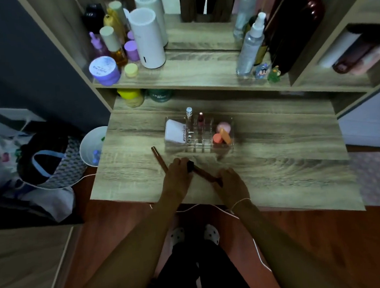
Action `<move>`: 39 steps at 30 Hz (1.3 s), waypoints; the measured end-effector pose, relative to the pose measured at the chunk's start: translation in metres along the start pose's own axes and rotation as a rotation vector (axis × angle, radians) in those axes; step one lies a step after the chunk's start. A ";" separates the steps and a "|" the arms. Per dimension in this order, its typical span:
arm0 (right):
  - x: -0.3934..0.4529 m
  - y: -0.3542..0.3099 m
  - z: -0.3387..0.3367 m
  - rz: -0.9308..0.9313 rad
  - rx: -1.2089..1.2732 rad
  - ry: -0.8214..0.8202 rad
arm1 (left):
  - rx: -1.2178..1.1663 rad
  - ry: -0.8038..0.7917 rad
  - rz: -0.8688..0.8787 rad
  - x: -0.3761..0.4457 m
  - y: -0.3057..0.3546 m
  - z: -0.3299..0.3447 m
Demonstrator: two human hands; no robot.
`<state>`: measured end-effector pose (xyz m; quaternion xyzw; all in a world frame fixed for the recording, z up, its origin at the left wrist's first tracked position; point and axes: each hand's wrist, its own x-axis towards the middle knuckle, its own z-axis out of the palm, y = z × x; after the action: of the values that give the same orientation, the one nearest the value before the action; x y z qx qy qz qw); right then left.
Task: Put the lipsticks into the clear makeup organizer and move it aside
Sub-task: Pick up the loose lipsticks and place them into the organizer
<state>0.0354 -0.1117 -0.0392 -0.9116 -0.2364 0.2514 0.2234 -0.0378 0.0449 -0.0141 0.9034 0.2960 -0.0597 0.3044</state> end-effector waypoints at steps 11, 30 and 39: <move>-0.019 -0.018 -0.051 0.148 0.493 0.210 | -0.334 0.159 0.242 0.000 -0.014 -0.052; 0.013 -0.053 -0.091 0.486 1.398 0.190 | -0.369 0.165 0.386 0.065 0.004 -0.085; 0.059 -0.042 -0.119 0.420 1.177 0.184 | -0.314 0.182 0.300 0.093 0.010 -0.065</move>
<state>0.1341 -0.0809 0.0544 -0.6809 0.1458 0.2985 0.6527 0.0392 0.1233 0.0165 0.8805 0.1902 0.1149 0.4187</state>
